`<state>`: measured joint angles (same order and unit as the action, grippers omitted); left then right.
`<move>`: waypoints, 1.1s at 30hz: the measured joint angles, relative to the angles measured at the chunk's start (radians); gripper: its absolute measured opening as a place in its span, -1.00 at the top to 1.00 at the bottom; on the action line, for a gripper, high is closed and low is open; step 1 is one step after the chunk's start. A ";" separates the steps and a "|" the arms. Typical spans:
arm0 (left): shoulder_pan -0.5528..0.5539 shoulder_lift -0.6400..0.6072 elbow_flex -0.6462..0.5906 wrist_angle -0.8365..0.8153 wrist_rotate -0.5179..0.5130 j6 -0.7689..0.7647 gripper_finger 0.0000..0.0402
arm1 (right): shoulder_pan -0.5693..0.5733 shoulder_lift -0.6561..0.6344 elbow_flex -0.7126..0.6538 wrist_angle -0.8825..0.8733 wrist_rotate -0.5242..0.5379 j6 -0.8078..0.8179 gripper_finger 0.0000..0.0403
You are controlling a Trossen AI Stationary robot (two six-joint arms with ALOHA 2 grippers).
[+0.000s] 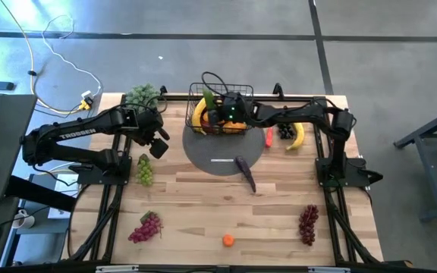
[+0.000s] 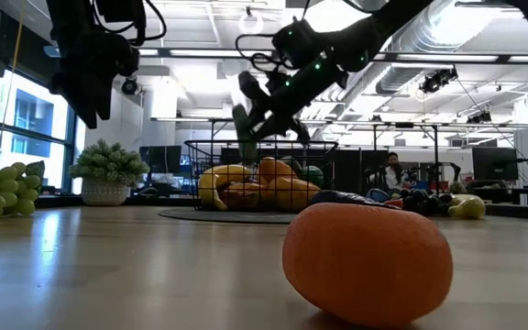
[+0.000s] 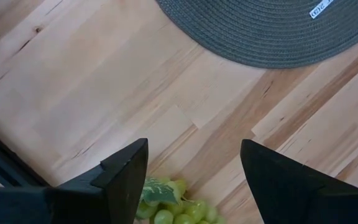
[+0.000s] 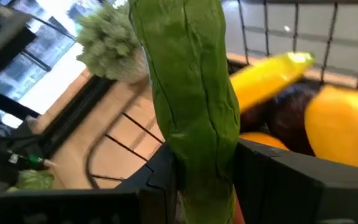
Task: Build produce basket
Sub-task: Put the cucumber into the black wire basket, then put the grapes into the black wire basket
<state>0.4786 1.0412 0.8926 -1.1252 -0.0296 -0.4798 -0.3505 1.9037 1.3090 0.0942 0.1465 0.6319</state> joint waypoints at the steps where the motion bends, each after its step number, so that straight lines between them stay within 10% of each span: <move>1: 0.000 0.000 0.000 0.000 0.000 -0.008 -0.23 | -0.002 0.006 0.000 -0.006 0.000 0.016 0.57; 33: 0.000 0.000 0.001 -0.048 -0.008 0.007 -0.23 | -0.084 -0.031 -0.001 -0.049 -0.082 0.143 -0.02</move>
<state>0.4786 1.0412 0.8932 -1.1731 -0.0374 -0.4729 -0.4346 1.8723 1.3079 0.0448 0.0641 0.7748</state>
